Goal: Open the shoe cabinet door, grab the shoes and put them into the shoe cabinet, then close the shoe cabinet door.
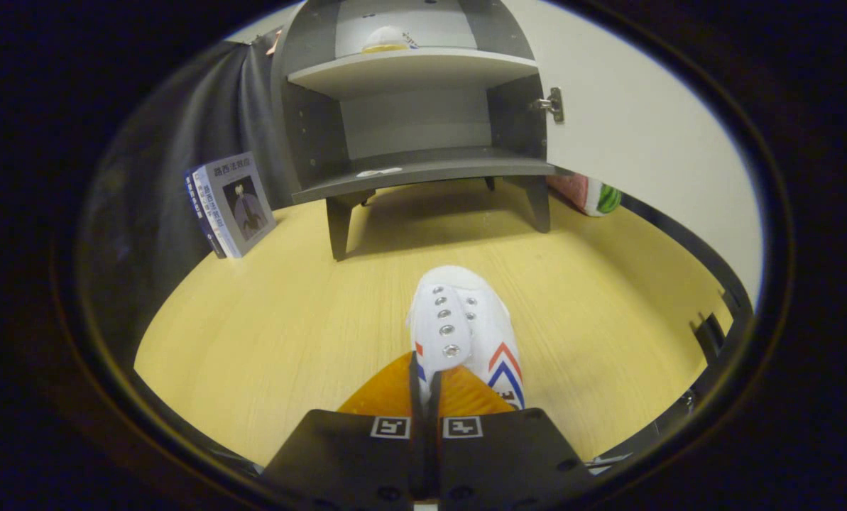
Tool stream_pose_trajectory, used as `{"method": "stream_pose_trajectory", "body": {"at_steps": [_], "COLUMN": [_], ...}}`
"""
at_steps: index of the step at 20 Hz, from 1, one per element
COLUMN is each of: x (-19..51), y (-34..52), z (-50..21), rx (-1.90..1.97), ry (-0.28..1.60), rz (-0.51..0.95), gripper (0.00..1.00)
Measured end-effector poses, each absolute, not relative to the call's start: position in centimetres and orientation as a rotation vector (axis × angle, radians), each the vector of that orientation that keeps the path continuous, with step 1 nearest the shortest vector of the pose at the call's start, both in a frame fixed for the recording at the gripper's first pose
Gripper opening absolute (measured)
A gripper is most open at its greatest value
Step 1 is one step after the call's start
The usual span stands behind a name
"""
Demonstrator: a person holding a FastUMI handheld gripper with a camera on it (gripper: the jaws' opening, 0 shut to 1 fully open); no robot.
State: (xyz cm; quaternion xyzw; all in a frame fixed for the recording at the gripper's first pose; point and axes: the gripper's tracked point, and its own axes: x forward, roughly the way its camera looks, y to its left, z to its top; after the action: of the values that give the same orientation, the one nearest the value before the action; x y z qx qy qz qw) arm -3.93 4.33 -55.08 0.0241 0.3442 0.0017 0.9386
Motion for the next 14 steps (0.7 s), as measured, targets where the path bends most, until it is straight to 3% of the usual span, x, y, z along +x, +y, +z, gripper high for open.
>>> {"method": "stream_pose_trajectory", "body": {"at_steps": [6, 14], "x": [-2.7, 2.5], "y": [3.3, 2.7], "z": [-49.0, -31.5], "rx": [0.038, -0.031], "ry": [0.676, 0.469], "rz": [-0.019, -0.081], "gripper": [0.02, 0.03]}}
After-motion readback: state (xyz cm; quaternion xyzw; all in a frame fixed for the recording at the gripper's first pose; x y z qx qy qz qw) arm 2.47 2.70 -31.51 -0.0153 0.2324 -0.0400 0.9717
